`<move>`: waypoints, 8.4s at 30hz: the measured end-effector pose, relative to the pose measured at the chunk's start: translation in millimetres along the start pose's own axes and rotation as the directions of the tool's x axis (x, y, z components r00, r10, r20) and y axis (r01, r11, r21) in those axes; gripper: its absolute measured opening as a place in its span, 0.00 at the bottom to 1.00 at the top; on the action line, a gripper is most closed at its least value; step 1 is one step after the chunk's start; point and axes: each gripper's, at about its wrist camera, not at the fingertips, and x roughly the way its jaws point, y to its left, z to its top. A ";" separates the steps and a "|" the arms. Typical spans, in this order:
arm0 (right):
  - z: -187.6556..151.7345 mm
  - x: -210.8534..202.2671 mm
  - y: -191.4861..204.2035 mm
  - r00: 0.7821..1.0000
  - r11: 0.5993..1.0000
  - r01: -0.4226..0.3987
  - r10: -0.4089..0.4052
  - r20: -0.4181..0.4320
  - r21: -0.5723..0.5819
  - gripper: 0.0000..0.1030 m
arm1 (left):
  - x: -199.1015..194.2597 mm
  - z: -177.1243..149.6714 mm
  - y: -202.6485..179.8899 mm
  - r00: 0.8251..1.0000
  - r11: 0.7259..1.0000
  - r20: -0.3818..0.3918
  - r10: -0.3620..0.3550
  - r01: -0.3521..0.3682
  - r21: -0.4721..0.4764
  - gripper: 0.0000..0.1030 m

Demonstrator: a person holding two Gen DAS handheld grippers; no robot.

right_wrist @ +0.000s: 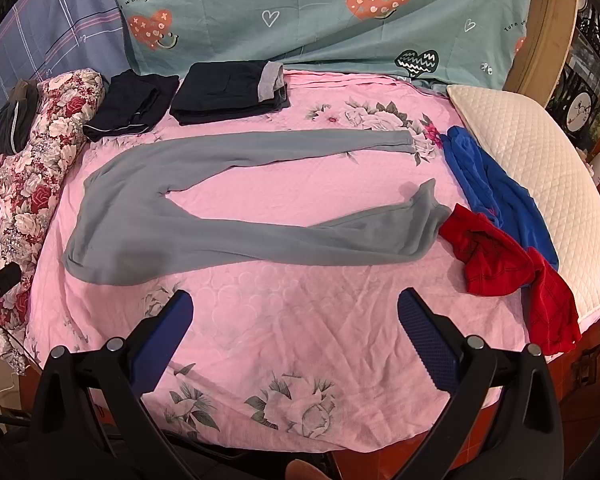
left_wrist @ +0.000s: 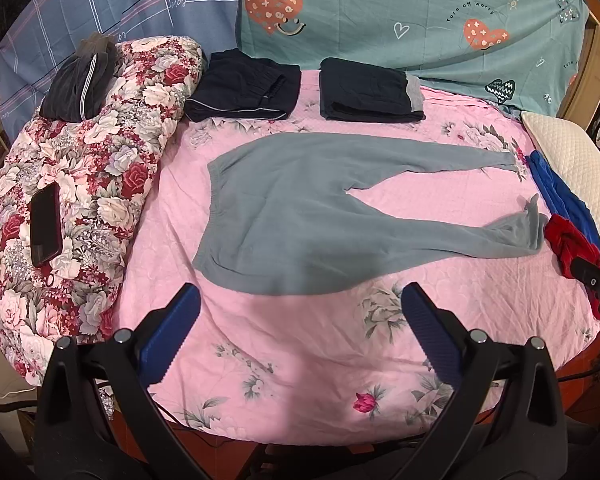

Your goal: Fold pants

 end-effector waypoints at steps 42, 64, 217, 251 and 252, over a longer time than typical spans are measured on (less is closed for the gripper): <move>12.0 35.5 23.8 0.992 0.988 -0.126 0.125 -0.018 -0.084 0.99 | 59.5 4.5 69.7 0.994 0.996 -0.077 0.080 -0.083 -0.034 0.98; -34.3 172.8 252.3 0.920 0.641 -0.382 0.333 -0.207 -0.665 0.54 | 221.1 -11.5 170.8 0.955 0.977 -0.213 -0.207 0.190 -0.099 0.69; 235.7 273.0 -155.9 0.995 0.987 -0.037 0.050 0.082 -0.154 0.31 | 187.4 58.5 -6.9 0.969 0.985 -0.192 0.158 -0.168 -0.036 0.92; 137.4 236.5 109.1 0.916 0.632 -0.400 0.306 -0.261 -0.664 0.47 | 322.8 143.3 178.4 0.978 0.968 -0.119 0.174 -0.192 -0.160 0.93; 146.8 238.8 91.7 0.915 0.691 -0.404 0.309 -0.260 -0.600 0.47 | 320.2 142.4 181.2 0.978 0.967 -0.117 0.174 -0.192 -0.166 0.93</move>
